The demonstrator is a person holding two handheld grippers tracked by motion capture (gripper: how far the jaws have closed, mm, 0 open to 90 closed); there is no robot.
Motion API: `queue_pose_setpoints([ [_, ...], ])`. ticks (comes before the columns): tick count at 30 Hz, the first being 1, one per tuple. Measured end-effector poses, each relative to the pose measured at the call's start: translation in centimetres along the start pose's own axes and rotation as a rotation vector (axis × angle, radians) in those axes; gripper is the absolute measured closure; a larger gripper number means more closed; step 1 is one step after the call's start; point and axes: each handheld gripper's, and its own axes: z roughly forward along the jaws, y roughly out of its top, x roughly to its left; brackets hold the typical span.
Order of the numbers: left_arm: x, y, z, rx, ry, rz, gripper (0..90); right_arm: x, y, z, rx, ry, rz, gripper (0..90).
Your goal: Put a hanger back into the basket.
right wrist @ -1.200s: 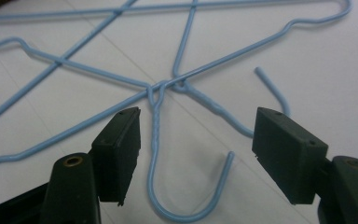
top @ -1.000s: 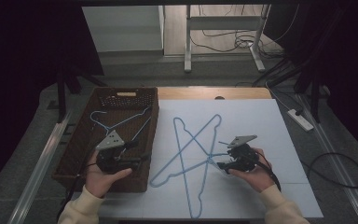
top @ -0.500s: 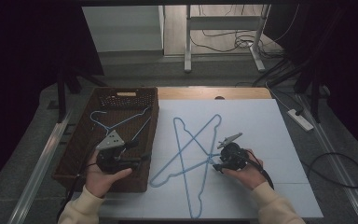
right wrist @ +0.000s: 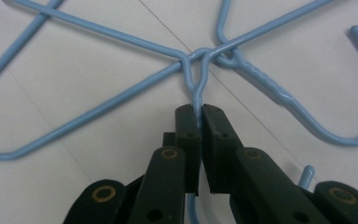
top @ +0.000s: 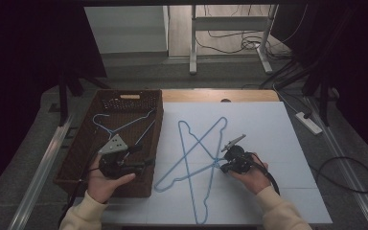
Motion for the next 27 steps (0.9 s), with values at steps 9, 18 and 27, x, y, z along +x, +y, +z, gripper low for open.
queue_pose_setpoints([
  [9, -0.3, 0.2, -0.1, -0.008, -0.009, -0.002, 33.1, 0.0, 0.2, -1.6, -0.053, 0.001, 0.009, 86.8],
  [18, -1.3, 1.3, -0.6, -0.034, -0.012, 0.016, 33.2, 0.4, 0.6, -2.1, -0.057, -0.006, -0.010, 86.9],
  [27, -3.5, 2.6, 1.1, 0.000, -0.074, 0.034, 32.8, 0.6, 1.0, -2.9, -0.071, -0.003, -0.020, 86.8],
])
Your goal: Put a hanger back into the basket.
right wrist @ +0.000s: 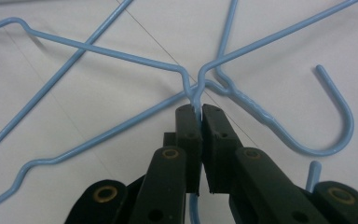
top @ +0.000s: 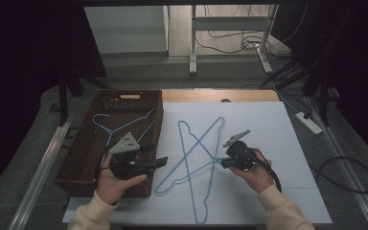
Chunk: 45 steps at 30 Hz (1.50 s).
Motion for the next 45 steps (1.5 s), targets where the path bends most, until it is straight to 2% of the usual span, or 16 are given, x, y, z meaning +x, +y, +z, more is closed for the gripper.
queue_pose_setpoints([
  [5, -1.2, 0.6, 2.1, 0.035, -0.023, 0.026, 32.6, 0.0, 0.2, -0.3, -0.007, 0.001, -0.001, 86.8],
  [18, -1.8, -0.7, 6.4, 0.132, -0.052, 0.027, 33.3, -0.1, 0.2, -0.6, -0.023, 0.004, 0.006, 86.7],
  [20, -2.0, -0.7, 6.7, 0.143, -0.034, 0.042, 33.5, -0.1, 0.3, -0.7, -0.024, 0.004, 0.008, 86.7],
  [22, -2.1, -0.6, 6.8, 0.138, -0.041, 0.046, 33.9, -0.1, 0.3, -0.7, -0.025, 0.003, 0.005, 86.7],
  [25, -2.6, -0.4, 7.4, 0.149, -0.024, 0.061, 34.1, -0.1, 0.5, -0.7, -0.028, 0.002, 0.005, 86.7],
  [29, -3.1, -0.3, 8.0, 0.157, -0.029, 0.068, 33.8, -0.1, 0.7, -0.9, -0.031, 0.003, 0.002, 86.7],
  [35, -3.8, -0.4, 9.1, 0.205, -0.042, 0.071, 33.1, -0.1, 0.7, -1.0, -0.035, 0.006, 0.002, 86.7],
  [38, -4.2, -1.1, 10.7, 0.268, -0.040, 0.090, 32.8, -0.1, 0.7, -1.1, -0.038, 0.008, 0.003, 86.7],
  [42, -3.9, -1.8, 12.1, 0.297, -0.025, 0.074, 33.1, -0.1, 0.7, -1.2, -0.042, 0.009, 0.001, 86.7],
  [44, -3.9, -2.0, 12.3, 0.296, -0.020, 0.068, 33.2, -0.2, 0.7, -1.2, -0.043, 0.009, 0.001, 86.7],
  [45, -3.8, -2.2, 12.7, 0.292, -0.003, 0.074, 33.4, -0.2, 0.7, -1.2, -0.044, 0.009, 0.001, 86.7],
])
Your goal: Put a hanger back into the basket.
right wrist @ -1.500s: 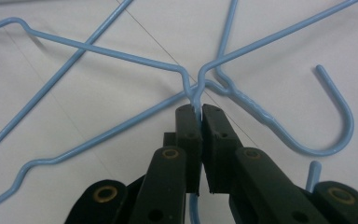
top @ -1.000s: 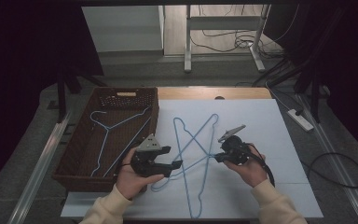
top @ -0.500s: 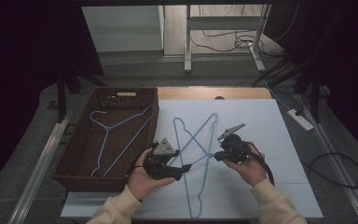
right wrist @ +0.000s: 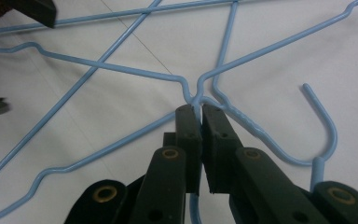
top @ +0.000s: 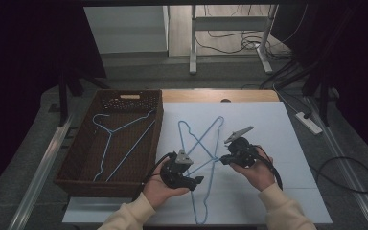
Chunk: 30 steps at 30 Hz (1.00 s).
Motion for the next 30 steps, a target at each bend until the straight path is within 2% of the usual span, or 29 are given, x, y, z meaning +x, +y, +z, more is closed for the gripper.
queue_pose_setpoints([
  [5, 0.2, -0.1, 0.9, -0.020, 0.035, -0.007, 34.4, 0.0, 0.0, -0.1, -0.004, 0.000, 0.001, 86.7],
  [13, 0.6, -0.1, 3.2, 0.042, 0.049, 0.008, 38.3, 0.0, 0.0, -0.3, -0.010, 0.001, 0.000, 86.8],
  [17, 0.8, 0.0, 3.7, 0.055, 0.050, 0.003, 52.1, -0.1, 0.0, -0.4, -0.016, 0.002, 0.001, 86.8],
  [18, 0.9, 0.0, 3.8, 0.058, 0.048, 0.005, 52.1, -0.1, 0.0, -0.4, -0.017, 0.003, 0.001, 86.8],
  [19, 1.0, 0.0, 3.9, 0.063, 0.046, 0.007, 62.4, -0.1, 0.1, -0.6, -0.021, 0.003, 0.001, 86.8],
  [24, 1.2, 0.0, 3.9, 0.063, 0.037, -0.003, 82.1, -0.1, 0.1, -0.8, -0.033, 0.003, -0.001, 86.9],
  [28, 1.0, 0.0, 3.9, 0.057, 0.039, 0.008, 84.4, -0.2, 0.1, -0.9, -0.045, 0.003, -0.001, 86.8],
  [30, 0.8, 0.0, 3.9, 0.050, 0.041, 0.028, 85.8, -0.2, 0.0, -1.0, -0.058, -0.002, -0.012, 85.8],
])
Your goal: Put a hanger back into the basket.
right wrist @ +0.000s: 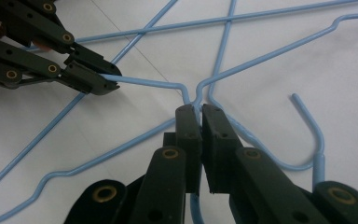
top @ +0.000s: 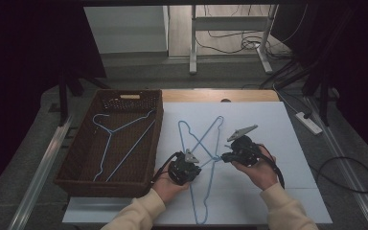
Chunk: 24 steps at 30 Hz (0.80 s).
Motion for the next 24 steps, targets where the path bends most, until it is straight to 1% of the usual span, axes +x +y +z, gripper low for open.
queue_pose_setpoints([
  [1, 0.0, 0.0, 0.0, 0.000, 0.000, 0.000, 86.4, 0.0, 0.0, 0.0, 0.000, 0.000, 0.000, 85.8],
  [2, -0.1, 0.1, -0.1, -0.010, 0.009, 0.000, 86.4, 0.0, 0.0, -0.1, -0.021, -0.008, -0.009, 82.5],
  [3, -0.1, 0.1, -0.3, -0.018, 0.021, 0.005, 86.6, -0.1, 0.1, -0.4, -0.066, 0.008, -0.005, 73.9],
  [4, 0.0, 0.2, -0.4, -0.025, 0.024, 0.003, 86.6, -0.1, 0.2, -0.9, -0.122, 0.023, 0.000, 63.6],
  [5, 0.0, 0.2, -0.5, -0.033, 0.031, 0.003, 86.7, 0.0, 0.2, -1.3, -0.162, 0.009, -0.005, 56.9],
  [7, 0.0, 0.3, -0.7, -0.055, 0.043, -0.001, 86.7, 0.2, 0.3, -2.2, -0.246, -0.027, -0.018, 47.9],
  [9, 0.0, 0.3, -0.9, -0.072, 0.053, -0.003, 86.8, 0.4, 0.2, -3.1, -0.332, -0.040, -0.032, 43.6],
  [11, 0.0, 0.4, -1.1, -0.086, 0.060, -0.003, 86.8, 0.6, -0.1, -4.1, -0.403, -0.045, -0.042, 41.3],
  [14, -0.1, 0.5, -1.5, -0.109, 0.079, -0.009, 86.9, 0.6, -0.9, -5.6, -0.493, -0.046, -0.046, 40.7],
  [16, -0.1, 0.7, -1.8, -0.124, 0.079, -0.013, 86.9, 0.7, -1.5, -6.3, -0.529, -0.035, -0.051, 43.5],
  [17, -0.1, 0.7, -1.8, -0.124, 0.079, -0.013, 86.9, 0.7, -1.5, -6.3, -0.529, -0.035, -0.051, 43.5],
  [18, -0.1, 0.8, -2.0, -0.134, 0.075, -0.019, 86.9, 0.7, -1.8, -6.6, -0.547, -0.033, -0.055, 43.7],
  [19, -0.1, 0.9, -2.2, -0.144, 0.069, -0.023, 86.9, 0.7, -2.3, -6.9, -0.559, -0.019, -0.061, 43.4],
  [22, -0.3, 1.2, -2.8, -0.159, 0.058, -0.022, 86.9, 0.7, -3.3, -7.1, -0.553, -0.019, -0.079, 41.1],
  [24, -0.3, 1.4, -3.3, -0.176, 0.046, -0.033, 86.9, 0.6, -3.9, -7.0, -0.552, -0.023, -0.076, 40.8],
])
